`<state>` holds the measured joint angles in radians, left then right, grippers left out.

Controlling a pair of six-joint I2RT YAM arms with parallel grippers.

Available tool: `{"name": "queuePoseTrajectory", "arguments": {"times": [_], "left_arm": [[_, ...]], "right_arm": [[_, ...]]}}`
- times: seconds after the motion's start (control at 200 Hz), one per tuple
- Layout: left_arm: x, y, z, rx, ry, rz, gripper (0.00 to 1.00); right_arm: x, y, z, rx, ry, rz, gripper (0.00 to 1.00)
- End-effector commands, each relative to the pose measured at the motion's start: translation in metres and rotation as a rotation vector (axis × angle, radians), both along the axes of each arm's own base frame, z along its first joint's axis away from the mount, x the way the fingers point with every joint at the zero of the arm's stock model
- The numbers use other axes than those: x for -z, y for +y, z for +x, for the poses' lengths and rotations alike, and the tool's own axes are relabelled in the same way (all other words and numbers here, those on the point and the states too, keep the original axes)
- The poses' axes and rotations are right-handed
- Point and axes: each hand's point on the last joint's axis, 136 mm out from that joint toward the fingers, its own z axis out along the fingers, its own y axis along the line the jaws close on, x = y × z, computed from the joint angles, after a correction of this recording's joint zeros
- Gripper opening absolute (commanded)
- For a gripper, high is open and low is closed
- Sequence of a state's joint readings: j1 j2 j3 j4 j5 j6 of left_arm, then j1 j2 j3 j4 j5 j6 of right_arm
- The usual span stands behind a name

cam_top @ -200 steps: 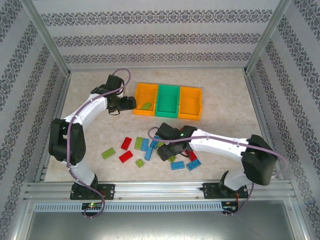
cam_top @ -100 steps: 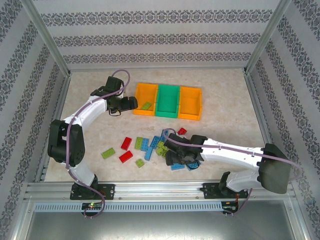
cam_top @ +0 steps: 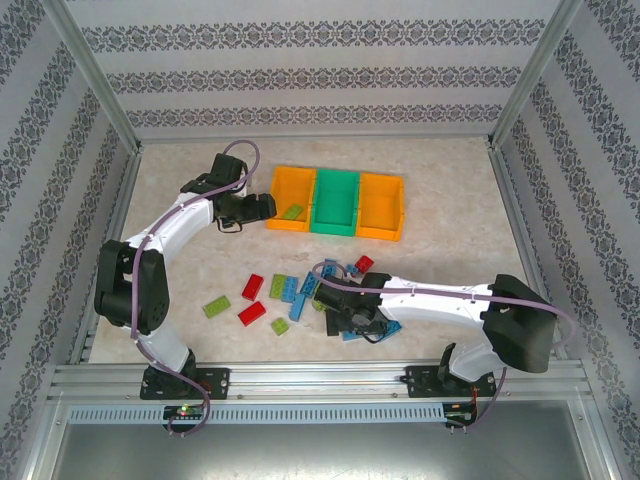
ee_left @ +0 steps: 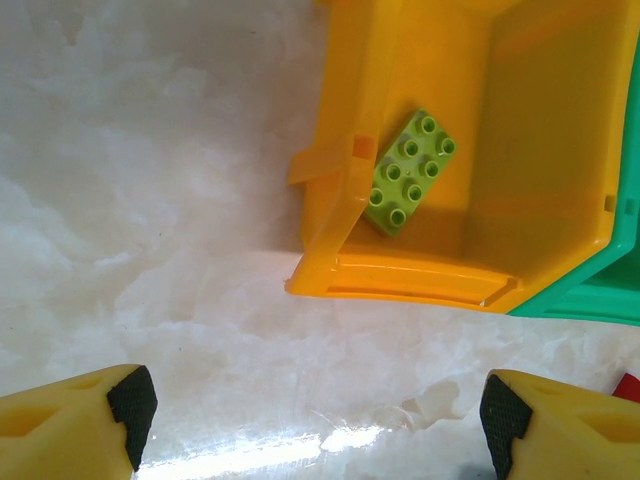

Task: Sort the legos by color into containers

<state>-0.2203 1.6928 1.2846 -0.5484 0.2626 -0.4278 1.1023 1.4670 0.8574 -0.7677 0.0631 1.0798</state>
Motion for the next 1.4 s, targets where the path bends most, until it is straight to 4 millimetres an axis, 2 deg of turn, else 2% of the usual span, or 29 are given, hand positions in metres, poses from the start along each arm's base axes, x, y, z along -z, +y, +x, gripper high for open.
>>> {"name": "queuePoseTrajectory", "arguments": {"times": [0.0, 0.16, 0.33, 0.44, 0.619, 1.084, 1.239, 1.394], "left_arm": [[-0.009, 0.002, 0.001, -0.009, -0.031, -0.023, 0.86], [-0.01, 0.002, 0.002, -0.008, -0.033, -0.025, 0.86], [-0.01, 0.002, 0.001, -0.006, -0.03, -0.023, 0.87], [-0.008, 0.001, 0.001, -0.006, -0.026, -0.025, 0.87], [-0.01, 0.002, 0.001, -0.008, -0.029, -0.019, 0.87], [-0.01, 0.002, 0.002, -0.001, -0.029, -0.014, 0.87], [-0.011, 0.003, 0.002, -0.003, -0.032, -0.011, 0.87], [-0.009, 0.003, 0.002, -0.002, -0.027, -0.011, 0.88]], "right_arm": [[-0.001, -0.003, 0.002, 0.018, -0.019, -0.035, 0.86], [0.006, 0.003, 0.007, -0.009, -0.014, -0.031, 0.86], [0.013, -0.005, 0.009, -0.025, 0.01, -0.043, 0.84], [0.014, -0.001, 0.013, -0.039, 0.013, -0.014, 0.81], [0.019, 0.003, 0.006, -0.098, 0.057, -0.048, 0.79], [0.028, 0.004, -0.003, -0.072, 0.091, -0.063, 0.78], [0.033, 0.0, -0.005, -0.06, 0.103, -0.085, 0.76], [0.031, -0.004, -0.006, -0.059, 0.1, -0.104, 0.68]]}}
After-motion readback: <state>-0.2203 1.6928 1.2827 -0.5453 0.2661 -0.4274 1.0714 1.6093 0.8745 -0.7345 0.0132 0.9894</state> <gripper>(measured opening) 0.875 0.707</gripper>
